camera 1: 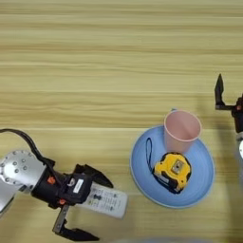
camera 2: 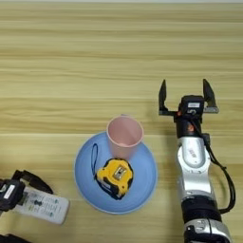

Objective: Move the objects on the table

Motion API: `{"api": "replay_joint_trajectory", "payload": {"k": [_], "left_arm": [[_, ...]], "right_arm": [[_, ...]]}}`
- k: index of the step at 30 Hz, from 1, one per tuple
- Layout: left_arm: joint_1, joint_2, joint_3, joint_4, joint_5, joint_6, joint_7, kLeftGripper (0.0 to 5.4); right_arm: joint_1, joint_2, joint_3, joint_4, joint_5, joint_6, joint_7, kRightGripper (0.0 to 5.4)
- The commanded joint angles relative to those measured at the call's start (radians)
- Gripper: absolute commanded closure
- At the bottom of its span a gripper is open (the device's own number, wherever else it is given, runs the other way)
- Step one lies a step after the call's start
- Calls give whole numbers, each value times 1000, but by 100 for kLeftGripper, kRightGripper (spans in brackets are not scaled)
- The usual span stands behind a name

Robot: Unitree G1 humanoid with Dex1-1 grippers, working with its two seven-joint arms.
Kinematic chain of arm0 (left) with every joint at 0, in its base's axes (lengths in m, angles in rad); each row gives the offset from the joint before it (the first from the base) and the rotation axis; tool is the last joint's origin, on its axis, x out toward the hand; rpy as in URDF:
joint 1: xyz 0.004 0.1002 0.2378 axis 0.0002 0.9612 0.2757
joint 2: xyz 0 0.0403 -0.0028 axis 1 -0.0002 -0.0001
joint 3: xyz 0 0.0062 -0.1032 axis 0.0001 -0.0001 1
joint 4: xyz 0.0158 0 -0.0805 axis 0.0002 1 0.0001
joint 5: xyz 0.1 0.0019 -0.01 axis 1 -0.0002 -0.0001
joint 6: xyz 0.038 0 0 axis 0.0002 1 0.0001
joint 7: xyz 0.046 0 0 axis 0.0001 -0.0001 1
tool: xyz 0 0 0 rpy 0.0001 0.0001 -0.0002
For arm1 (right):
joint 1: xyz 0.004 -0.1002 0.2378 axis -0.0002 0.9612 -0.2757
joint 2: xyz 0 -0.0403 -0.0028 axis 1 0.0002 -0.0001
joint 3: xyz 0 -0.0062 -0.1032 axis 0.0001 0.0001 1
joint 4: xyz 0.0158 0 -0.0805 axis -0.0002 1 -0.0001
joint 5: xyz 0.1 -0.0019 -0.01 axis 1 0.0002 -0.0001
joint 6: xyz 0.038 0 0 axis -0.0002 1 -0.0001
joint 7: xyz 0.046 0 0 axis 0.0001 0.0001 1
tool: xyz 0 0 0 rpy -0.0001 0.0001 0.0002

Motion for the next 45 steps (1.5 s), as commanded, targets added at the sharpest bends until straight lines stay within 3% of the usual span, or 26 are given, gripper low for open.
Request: {"api": "replay_joint_trajectory", "payload": {"k": [1, 37, 45], "left_arm": [[-24, -5, -20, 44, 44, -31, 12, 1], [-119, -56, -46, 239, 86, -59, 34, 1], [-138, -47, -39, 288, 83, -54, 12, 86]], "right_arm": [[-2, 3, -1, -13, 0, 7, -4, 0], [3, 2, -5, -20, 4, 5, -4, 0], [5, 2, -5, -23, 5, 6, -3, 0]]}}
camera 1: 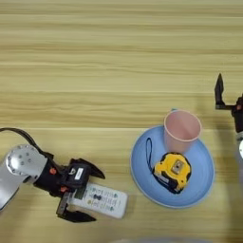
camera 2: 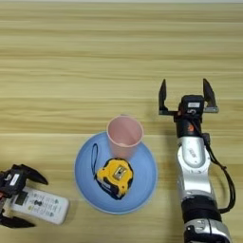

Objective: Move the objects on the table

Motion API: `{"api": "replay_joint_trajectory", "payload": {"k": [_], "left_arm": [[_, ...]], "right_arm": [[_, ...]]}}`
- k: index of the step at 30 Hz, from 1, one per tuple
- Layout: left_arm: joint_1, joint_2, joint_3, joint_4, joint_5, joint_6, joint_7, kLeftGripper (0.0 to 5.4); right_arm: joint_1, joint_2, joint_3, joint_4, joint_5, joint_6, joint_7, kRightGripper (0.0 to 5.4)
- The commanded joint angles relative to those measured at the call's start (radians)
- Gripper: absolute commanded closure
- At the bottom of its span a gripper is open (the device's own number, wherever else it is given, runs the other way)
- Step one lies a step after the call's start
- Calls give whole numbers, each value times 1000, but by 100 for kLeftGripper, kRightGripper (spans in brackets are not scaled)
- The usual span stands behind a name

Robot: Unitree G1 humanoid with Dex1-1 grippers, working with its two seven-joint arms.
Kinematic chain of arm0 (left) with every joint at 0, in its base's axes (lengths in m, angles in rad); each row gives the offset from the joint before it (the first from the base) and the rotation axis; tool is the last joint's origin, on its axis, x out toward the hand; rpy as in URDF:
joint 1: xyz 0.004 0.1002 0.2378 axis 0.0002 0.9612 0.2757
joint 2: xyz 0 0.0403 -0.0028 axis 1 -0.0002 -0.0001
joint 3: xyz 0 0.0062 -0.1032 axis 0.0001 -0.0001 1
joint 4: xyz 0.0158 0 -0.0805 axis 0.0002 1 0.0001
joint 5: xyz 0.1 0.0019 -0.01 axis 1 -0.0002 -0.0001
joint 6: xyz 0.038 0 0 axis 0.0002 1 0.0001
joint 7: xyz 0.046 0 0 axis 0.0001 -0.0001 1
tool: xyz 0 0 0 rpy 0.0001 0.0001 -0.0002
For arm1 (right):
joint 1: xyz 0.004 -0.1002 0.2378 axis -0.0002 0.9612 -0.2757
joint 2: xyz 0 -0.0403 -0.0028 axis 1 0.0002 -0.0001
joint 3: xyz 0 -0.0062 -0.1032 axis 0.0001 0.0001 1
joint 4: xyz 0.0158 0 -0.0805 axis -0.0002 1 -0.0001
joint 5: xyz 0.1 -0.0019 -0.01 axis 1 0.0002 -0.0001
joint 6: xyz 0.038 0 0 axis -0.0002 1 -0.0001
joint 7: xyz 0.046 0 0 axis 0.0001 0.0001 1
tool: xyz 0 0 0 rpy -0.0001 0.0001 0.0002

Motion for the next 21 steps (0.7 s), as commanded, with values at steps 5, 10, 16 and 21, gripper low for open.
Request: {"api": "replay_joint_trajectory", "payload": {"k": [5, 10, 16, 21], "left_arm": [[-28, 12, 4, 39, 9, 3, -27, 134], [-38, 15, 4, 64, 13, -1, -38, 174], [-43, 16, 7, 78, 14, -3, -44, 230], [-47, 17, 14, 87, 11, -5, -47, 252]], "right_arm": [[5, 1, -6, -21, 6, 7, -2, 0], [5, 1, -6, -21, 6, 7, -2, 0], [4, 2, -5, -19, 6, 8, -2, 0], [4, 3, -4, -19, 6, 8, -2, 0]]}}
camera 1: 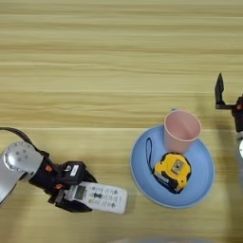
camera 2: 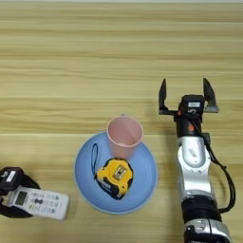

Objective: Move the objects on the table

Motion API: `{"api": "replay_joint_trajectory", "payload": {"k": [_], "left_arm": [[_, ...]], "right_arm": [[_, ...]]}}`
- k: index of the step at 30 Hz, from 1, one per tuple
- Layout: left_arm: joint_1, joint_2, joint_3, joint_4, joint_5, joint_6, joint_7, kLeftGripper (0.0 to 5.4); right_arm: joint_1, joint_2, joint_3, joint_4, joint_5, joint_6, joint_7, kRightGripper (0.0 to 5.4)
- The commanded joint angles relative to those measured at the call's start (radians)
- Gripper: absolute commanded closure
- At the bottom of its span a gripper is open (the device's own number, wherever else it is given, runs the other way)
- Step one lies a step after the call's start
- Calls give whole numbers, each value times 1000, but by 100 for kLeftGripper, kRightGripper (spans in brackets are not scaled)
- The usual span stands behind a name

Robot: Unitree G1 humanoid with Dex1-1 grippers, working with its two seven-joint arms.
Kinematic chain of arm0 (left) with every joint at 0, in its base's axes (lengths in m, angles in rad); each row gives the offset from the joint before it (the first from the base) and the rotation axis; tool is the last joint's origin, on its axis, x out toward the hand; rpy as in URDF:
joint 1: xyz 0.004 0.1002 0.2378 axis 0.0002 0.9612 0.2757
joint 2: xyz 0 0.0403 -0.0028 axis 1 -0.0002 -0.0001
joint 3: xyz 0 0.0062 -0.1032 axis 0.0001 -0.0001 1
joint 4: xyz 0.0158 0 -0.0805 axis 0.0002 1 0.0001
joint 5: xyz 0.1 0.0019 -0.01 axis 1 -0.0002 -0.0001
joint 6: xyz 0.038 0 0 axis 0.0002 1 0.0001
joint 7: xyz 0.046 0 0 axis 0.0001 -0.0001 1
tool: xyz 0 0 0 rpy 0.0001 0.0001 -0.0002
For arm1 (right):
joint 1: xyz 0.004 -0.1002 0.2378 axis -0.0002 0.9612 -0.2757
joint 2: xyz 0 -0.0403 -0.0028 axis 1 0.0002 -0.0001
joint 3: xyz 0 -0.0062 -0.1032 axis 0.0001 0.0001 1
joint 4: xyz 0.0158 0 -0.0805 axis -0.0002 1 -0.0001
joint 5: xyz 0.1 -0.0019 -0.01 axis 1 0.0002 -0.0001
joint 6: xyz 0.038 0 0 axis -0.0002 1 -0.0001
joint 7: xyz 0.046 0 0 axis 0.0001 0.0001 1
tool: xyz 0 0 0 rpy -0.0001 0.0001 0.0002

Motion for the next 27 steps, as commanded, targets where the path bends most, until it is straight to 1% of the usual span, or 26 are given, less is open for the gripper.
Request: {"api": "replay_joint_trajectory", "payload": {"k": [1, 5, 10, 17, 23, 26, 27], "left_arm": [[-17, 15, 14, 9, 10, -6, -5, 253], [-25, 13, 25, 11, 1, -3, -6, 254], [-39, 12, 53, 14, -17, 1, 0, 254], [-91, 12, 120, 43, -36, -1, 8, 254], [-149, -9, 162, 102, -49, -21, 26, 254], [-187, -30, 179, 138, -52, -27, 46, 254], [-203, -42, 183, 162, -45, -37, 61, 254]], "right_arm": [[3, 3, -4, -14, 5, 8, -3, 0], [3, 3, -4, -13, 5, 8, -3, 0], [3, 4, -3, -13, 5, 9, -4, 0], [1, 5, -3, -9, 5, 9, -3, 0], [1, 4, -3, -8, 4, 7, -3, 0], [1, 4, -4, -8, 4, 7, -4, 0], [1, 4, -4, -8, 4, 7, -4, 0]]}}
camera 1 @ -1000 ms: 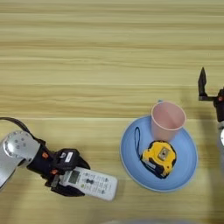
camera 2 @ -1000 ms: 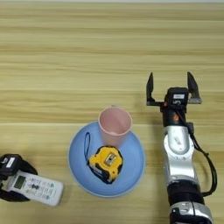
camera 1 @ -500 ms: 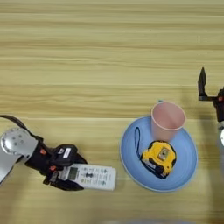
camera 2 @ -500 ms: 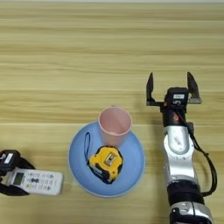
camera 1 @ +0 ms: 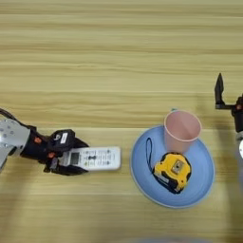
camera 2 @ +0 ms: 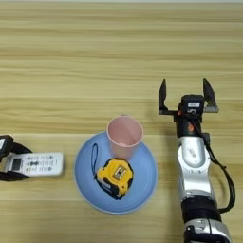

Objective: Move the objects on the table

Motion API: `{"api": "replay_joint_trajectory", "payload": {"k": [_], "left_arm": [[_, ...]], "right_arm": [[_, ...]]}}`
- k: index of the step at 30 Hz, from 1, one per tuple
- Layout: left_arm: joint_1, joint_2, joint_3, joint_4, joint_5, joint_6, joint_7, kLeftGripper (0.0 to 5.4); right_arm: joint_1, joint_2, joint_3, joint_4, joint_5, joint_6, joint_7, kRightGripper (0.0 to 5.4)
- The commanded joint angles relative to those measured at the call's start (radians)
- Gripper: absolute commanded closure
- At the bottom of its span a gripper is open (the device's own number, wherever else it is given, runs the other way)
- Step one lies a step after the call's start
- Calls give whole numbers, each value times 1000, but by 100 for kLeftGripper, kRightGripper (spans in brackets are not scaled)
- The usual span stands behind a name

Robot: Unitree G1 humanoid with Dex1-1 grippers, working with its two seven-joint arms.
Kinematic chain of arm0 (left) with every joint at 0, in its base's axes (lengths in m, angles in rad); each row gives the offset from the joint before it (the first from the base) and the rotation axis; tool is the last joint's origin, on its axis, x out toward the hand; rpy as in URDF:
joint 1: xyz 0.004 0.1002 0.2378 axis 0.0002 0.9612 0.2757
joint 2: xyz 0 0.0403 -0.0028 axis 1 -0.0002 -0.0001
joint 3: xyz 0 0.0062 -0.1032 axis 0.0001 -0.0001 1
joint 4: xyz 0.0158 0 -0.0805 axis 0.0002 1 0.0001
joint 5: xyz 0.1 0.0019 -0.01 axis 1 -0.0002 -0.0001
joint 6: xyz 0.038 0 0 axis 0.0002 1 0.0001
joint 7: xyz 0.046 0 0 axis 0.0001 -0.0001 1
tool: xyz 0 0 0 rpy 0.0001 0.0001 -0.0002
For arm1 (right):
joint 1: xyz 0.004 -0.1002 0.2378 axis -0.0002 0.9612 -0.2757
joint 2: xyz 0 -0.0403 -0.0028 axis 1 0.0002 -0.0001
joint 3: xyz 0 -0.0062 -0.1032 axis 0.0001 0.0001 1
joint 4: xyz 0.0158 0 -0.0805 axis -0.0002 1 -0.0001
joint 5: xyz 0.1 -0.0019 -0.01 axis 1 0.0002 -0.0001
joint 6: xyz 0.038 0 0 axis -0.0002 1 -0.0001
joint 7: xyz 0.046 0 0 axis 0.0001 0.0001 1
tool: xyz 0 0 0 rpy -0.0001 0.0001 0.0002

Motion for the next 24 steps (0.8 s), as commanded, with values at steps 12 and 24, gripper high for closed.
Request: {"api": "replay_joint_trajectory", "payload": {"k": [12, 24], "left_arm": [[-194, -202, -28, 326, 150, -92, 261, 254], [-245, -291, -71, 464, 264, -102, 379, 254]], "right_arm": [[4, 4, -3, -13, 3, 4, -5, 0], [10, 4, -4, -22, 3, 6, -4, 0]]}}
